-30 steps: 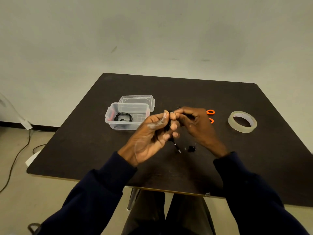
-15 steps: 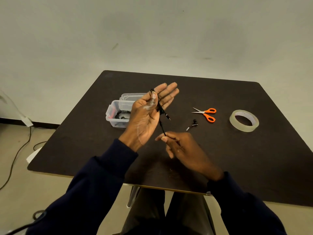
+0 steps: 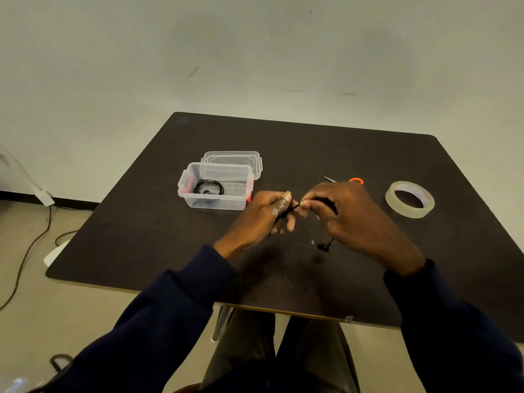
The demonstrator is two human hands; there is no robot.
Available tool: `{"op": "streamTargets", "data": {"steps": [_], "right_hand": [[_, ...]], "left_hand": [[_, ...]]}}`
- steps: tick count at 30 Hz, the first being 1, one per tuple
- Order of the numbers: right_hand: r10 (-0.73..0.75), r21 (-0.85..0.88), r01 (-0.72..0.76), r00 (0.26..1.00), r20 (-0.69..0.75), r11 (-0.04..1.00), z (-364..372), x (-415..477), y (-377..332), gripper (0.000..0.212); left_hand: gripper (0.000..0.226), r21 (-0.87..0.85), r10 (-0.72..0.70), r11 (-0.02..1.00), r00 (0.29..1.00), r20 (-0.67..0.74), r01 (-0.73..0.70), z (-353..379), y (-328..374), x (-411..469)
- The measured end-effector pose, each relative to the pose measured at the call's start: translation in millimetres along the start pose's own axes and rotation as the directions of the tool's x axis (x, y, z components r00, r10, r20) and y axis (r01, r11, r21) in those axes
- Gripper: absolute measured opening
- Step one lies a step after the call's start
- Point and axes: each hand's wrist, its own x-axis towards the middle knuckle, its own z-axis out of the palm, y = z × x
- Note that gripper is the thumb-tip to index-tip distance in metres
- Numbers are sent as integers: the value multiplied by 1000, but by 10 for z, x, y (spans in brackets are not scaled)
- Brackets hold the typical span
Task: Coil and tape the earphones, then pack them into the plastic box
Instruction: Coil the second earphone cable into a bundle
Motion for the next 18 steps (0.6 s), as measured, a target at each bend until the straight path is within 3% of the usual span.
{"op": "streamTargets", "data": {"steps": [5,10,12,18], "right_hand": [[-37,-22,35,995,-96,999,-82,159,114,12],[118,256,-78,983,-144,963,212,265,308,17],[170,338,-128,980,-99,933,372,233,328,25],[260,524,-189,963,-66,831,629,78,100,43]], "left_hand": [[54,-318,-122,934,982,144,163,45,89,-108],[37,-698,-11,699,979,204,153,12,158,-151],[30,-766,32,632,983,182,121,-24,177,-120],[33,-825,64,564,994,86,35,-36,279,-55]]}}
